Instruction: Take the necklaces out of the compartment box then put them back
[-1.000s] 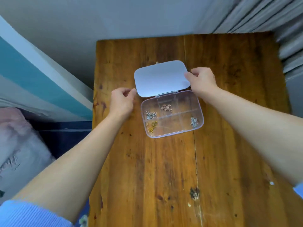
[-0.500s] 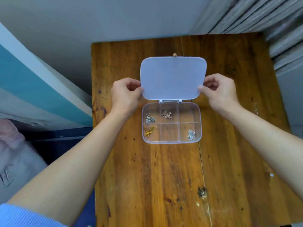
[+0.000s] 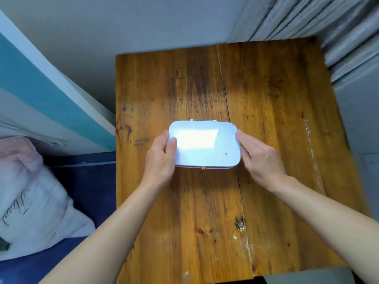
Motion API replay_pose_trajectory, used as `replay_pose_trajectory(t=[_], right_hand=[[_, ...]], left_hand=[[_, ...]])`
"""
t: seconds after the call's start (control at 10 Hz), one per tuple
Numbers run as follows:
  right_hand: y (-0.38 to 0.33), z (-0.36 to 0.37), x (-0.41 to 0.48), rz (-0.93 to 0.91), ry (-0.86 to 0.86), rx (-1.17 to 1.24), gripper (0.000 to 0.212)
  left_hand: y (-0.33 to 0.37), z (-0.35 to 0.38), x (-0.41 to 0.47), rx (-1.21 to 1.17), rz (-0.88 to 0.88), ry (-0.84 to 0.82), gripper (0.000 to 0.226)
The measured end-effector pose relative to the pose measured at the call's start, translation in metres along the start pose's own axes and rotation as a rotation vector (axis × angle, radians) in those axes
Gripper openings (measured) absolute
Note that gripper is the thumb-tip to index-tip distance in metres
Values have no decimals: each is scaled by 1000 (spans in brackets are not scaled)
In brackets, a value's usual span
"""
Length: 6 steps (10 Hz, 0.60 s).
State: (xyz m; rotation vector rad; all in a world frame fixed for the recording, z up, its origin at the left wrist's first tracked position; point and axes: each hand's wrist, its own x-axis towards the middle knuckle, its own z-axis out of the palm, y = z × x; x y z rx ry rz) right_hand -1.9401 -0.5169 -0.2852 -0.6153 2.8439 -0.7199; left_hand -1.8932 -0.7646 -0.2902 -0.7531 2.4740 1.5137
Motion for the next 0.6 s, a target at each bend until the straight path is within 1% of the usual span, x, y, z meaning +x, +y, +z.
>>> replay_pose_trajectory(t=[0.1,0.2,0.3,0.4,0.5,0.6], right_hand=[[-1,2,-7,5,-112,-73,44],[-4,10,-11,49,-190,-161,58],[-4,14,-10,87,-238,-221,74],[3,14,-7,85,-268,-246,80],[5,8,-7,61,-307,-257,76],[2,-8,-2,41,-293,-285,69]], left_hand=[[-6,10,-9,142,69,-24,57],[-11,22,-13,279,90,-39,65],[-11,34,-20,369,90,4,68],[-19,40,-24,512,127,51,70],[-22,40,-27,590,169,82,70],[-24,45,-24,610,147,124,71]])
